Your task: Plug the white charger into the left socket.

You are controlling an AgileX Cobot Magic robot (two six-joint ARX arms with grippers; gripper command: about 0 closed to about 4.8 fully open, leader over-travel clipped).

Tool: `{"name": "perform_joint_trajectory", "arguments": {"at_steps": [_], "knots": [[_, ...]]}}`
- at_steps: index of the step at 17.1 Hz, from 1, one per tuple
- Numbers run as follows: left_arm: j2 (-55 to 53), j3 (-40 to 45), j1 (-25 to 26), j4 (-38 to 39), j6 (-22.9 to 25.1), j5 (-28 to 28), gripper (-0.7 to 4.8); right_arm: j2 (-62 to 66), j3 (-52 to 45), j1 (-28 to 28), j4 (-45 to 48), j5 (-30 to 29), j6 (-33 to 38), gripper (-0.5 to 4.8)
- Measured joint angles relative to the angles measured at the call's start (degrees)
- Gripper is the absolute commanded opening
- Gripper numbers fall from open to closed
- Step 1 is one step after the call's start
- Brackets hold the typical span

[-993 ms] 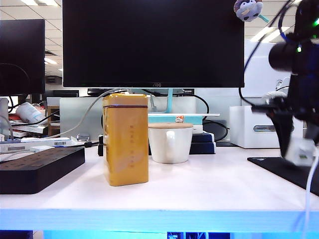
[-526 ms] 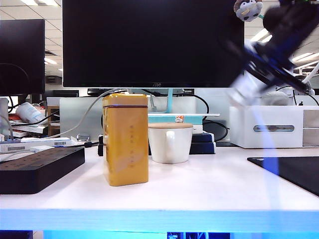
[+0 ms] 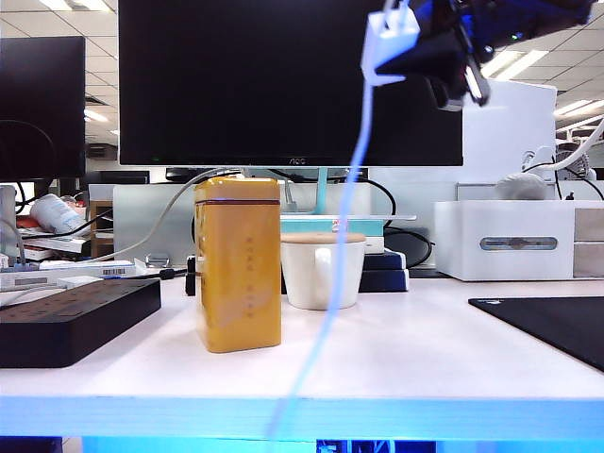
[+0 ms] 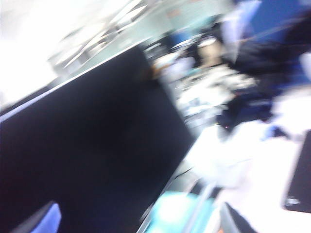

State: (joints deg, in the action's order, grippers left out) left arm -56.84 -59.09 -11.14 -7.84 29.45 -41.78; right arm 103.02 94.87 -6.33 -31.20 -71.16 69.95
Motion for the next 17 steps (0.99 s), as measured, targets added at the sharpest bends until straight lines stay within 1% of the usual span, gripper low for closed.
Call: {"name": "perform_joint_trajectory", "arguments": {"at_steps": [1, 2, 3, 4, 5, 6, 8, 11, 12, 13, 15, 17], "knots": [[-0.6, 0.0, -1.9, 0.0, 2.5, -0.4, 4.71, 0.0, 0.0, -0.9, 1.0, -1.1, 2.1, 1.48], [-1.3, 0.0, -3.2, 0.0, 3.9, -0.5, 4.71, 0.0, 0.0, -1.7, 2.2, -1.9, 3.6, 1.48], [-3.6, 0.0, -5.6, 0.2, 6.0, -0.5, 4.71, 0.0, 0.0, -3.1, 5.1, -3.2, 6.4, 1.48], [-5.2, 0.0, -6.8, 0.4, 8.1, -0.5, 4.71, 0.0, 0.0, -4.2, 7.2, -3.5, 7.9, 1.48], [-5.9, 0.0, -7.1, 0.5, 9.7, -0.7, 4.71, 0.0, 0.0, -5.1, 8.4, -3.5, 9.2, 1.48], [-7.0, 0.0, -7.0, 0.3, 12.6, -0.8, 4.71, 0.0, 0.0, -6.4, 10.3, -3.5, 11.1, 1.48], [-8.4, 0.0, -7.0, 0.3, 16.1, -1.4, 4.71, 0.0, 0.0, -8.4, 13.8, -3.5, 14.4, 1.48], [-9.5, 0.0, -7.3, 0.3, 24.1, -1.9, 4.71, 0.0, 0.0, -11.7, 23.1, -3.1, 22.6, 1.48], [-9.9, 0.0, -8.0, 0.3, 26.4, -2.1, 4.7, 0.0, 0.0, -12.4, 26.9, -2.7, 25.7, 1.48], [-10.1, 0.0, -8.3, 0.3, 27.7, -2.2, 4.69, 0.0, 0.0, -13.0, 28.9, -2.3, 27.3, 1.48], [-10.5, 0.0, -9.2, 0.3, 32.5, -1.8, 4.69, 0.0, 0.1, -14.3, 35.2, -0.1, 31.5, 1.48], [-10.9, 0.0, -11.5, 0.0, 35.9, -0.1, 4.69, 0.0, 0.1, -14.4, 36.7, 1.0, 33.8, 1.48]]}}
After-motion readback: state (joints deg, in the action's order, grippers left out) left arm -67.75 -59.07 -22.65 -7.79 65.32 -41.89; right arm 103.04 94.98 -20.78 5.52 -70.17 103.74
